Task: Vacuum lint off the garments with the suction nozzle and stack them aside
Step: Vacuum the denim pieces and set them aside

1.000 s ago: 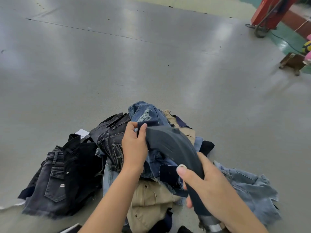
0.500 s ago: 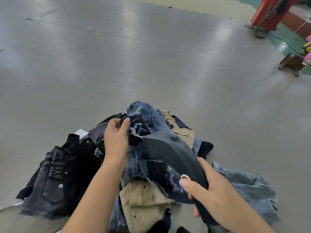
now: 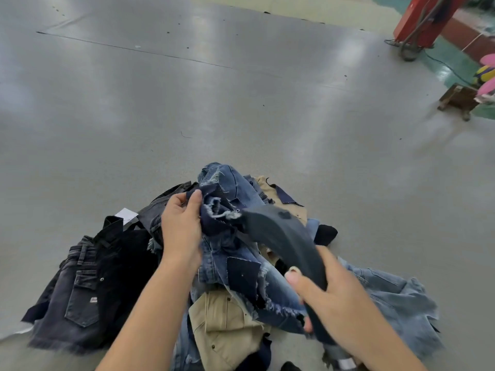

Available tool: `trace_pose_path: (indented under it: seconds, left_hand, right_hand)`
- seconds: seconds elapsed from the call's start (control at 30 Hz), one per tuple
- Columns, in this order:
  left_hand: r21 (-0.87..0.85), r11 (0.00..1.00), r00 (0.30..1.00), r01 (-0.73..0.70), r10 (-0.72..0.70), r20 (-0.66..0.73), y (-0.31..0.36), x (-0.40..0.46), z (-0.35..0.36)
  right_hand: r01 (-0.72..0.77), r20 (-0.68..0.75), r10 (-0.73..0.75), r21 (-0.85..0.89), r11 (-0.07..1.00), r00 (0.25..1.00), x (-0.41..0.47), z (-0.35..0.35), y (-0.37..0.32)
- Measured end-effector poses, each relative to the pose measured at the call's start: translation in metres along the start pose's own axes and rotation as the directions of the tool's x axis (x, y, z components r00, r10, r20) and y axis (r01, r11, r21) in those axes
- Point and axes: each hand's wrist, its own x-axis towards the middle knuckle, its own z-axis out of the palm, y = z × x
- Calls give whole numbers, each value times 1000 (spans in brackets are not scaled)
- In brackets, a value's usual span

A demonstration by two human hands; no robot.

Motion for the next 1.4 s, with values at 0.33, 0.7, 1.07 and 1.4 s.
trace_pose_path:
  seconds: [0.33, 0.7, 1.07, 1.4]
  left_hand:
    - [237, 970, 991, -50, 18, 132, -21, -20, 16]
    - [229, 973, 996, -39, 19, 89, -18, -15, 17]
    - [205, 978, 996, 45, -60, 69, -14, -15, 14]
    - [200, 973, 976, 119, -152, 159, -11, -27, 20]
  right_hand:
    - [19, 56, -27, 145, 989, 998, 2, 9, -17]
    - [-43, 98, 23, 200, 979, 995, -8, -8, -13]
    - [59, -57, -50, 160, 985, 997, -2, -12, -20]
    - [54, 65, -55, 27, 998, 996, 1, 0, -20]
